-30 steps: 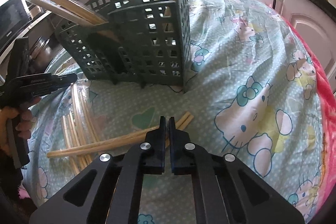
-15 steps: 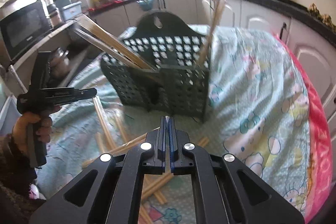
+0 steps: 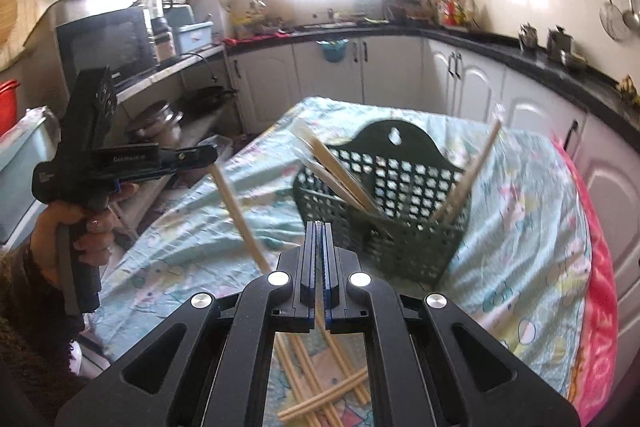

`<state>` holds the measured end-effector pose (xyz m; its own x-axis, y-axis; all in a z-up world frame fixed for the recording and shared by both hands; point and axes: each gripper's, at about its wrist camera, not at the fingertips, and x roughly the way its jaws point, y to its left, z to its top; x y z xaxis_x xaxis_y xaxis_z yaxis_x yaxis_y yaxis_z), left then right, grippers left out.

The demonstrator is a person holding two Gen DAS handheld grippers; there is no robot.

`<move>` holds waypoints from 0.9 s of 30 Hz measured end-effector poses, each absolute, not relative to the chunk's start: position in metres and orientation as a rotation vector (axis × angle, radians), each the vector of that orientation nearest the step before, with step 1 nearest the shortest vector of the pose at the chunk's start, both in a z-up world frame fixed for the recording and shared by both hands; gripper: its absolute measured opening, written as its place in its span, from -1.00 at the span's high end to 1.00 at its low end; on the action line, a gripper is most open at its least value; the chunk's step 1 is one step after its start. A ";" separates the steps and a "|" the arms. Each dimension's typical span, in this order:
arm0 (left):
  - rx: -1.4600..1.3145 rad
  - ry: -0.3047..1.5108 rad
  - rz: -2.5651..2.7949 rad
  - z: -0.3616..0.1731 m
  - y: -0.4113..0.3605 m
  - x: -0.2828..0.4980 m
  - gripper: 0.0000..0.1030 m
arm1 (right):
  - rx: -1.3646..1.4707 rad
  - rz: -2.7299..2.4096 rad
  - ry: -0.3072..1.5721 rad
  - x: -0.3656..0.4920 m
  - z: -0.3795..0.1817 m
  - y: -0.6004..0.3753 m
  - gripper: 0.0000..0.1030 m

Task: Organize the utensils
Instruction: 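Lift the held chopsticks with both tools up over the green caddy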

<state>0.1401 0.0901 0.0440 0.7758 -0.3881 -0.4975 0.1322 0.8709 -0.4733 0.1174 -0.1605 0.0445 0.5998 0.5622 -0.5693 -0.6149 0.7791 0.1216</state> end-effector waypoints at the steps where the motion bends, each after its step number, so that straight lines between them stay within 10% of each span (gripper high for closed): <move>1: -0.426 0.612 -0.300 0.050 0.087 0.138 0.97 | -0.095 0.689 0.618 0.115 0.048 -0.159 0.95; 27: -0.292 0.404 -0.373 0.157 0.067 0.125 0.96 | -0.110 0.634 0.355 0.108 0.148 -0.191 0.95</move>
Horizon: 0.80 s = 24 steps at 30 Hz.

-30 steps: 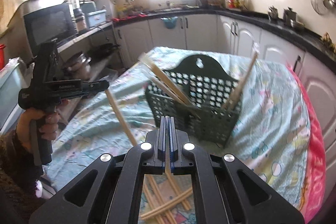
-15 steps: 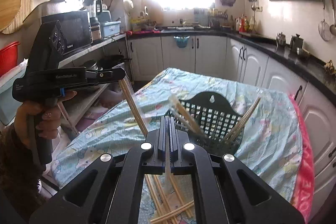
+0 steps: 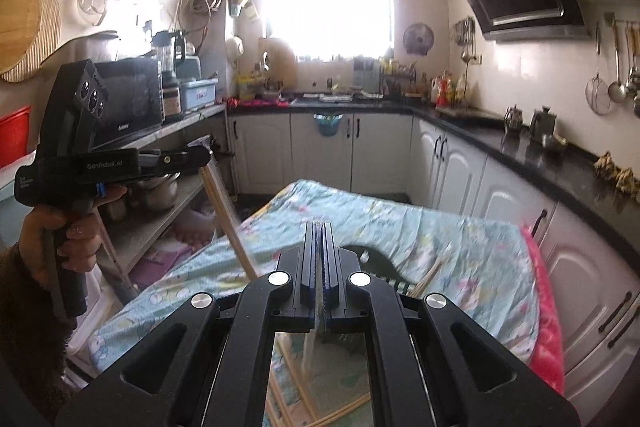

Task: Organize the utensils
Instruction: 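Lift the held chopsticks with both tools up over the green caddy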

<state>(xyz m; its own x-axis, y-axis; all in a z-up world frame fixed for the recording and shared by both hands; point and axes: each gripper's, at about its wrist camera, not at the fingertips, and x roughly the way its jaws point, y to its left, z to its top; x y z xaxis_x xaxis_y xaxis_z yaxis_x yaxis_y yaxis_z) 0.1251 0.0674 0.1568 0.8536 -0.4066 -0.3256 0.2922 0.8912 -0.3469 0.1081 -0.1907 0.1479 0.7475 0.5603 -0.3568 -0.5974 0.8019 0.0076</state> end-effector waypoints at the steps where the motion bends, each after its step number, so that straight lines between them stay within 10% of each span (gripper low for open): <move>1: -0.289 0.398 -0.371 0.160 0.068 0.126 0.96 | -0.110 0.632 0.347 0.109 0.151 -0.191 0.95; 24: -0.242 0.311 -0.327 0.201 0.064 0.156 0.97 | -0.103 0.598 0.249 0.152 0.201 -0.179 0.95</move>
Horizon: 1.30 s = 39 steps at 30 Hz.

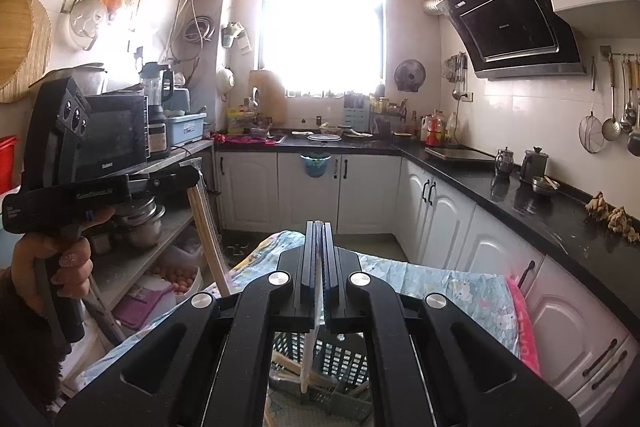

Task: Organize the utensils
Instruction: 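Lift the held chopsticks with both tools up over the green caddy, then open both tools to drop the chopsticks into the caddy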

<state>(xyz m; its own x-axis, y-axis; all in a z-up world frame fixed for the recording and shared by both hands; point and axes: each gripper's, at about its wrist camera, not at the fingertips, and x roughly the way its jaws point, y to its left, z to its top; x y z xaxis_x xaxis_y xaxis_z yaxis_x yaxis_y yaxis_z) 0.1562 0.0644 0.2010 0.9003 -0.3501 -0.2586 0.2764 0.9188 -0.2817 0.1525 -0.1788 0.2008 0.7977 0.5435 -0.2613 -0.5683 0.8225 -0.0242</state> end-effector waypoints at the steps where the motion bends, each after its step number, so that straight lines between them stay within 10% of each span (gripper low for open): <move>1: -0.245 0.312 -0.327 0.201 0.064 0.158 0.97 | -0.103 0.596 0.249 0.154 0.201 -0.178 0.95; 39: -0.214 0.468 -0.296 0.117 0.030 0.229 0.97 | -0.099 0.539 0.417 0.228 0.122 -0.157 0.95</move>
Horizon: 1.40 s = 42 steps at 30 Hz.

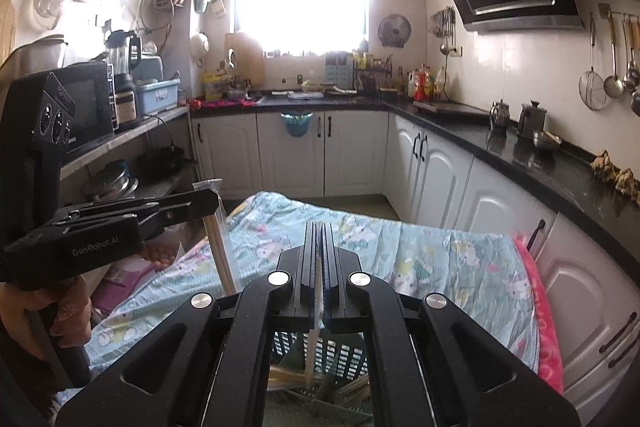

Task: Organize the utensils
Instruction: 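Open both tools to drop the chopsticks into the caddy, then move both open tools back down toward the loose chopsticks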

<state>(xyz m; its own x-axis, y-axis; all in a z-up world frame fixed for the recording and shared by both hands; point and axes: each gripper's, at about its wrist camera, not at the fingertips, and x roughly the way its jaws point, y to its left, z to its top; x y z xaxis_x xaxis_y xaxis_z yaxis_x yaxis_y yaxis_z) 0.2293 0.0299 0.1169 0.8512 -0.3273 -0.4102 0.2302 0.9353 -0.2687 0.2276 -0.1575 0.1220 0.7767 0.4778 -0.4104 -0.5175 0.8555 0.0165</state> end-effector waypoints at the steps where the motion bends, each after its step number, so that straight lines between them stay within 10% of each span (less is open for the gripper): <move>1: -0.216 0.471 -0.295 0.115 0.030 0.230 0.97 | -0.099 0.538 0.422 0.229 0.120 -0.157 0.95; 9: -0.227 0.512 -0.270 0.097 0.036 0.233 0.90 | -0.095 0.535 0.464 0.235 0.102 -0.158 0.93; 26: -0.283 0.467 -0.195 0.102 0.069 0.204 -0.59 | -0.066 0.526 0.452 0.217 0.097 -0.167 -0.17; 42: -0.319 0.422 -0.150 0.110 0.091 0.164 -0.79 | -0.073 0.524 0.414 0.188 0.102 -0.176 -0.41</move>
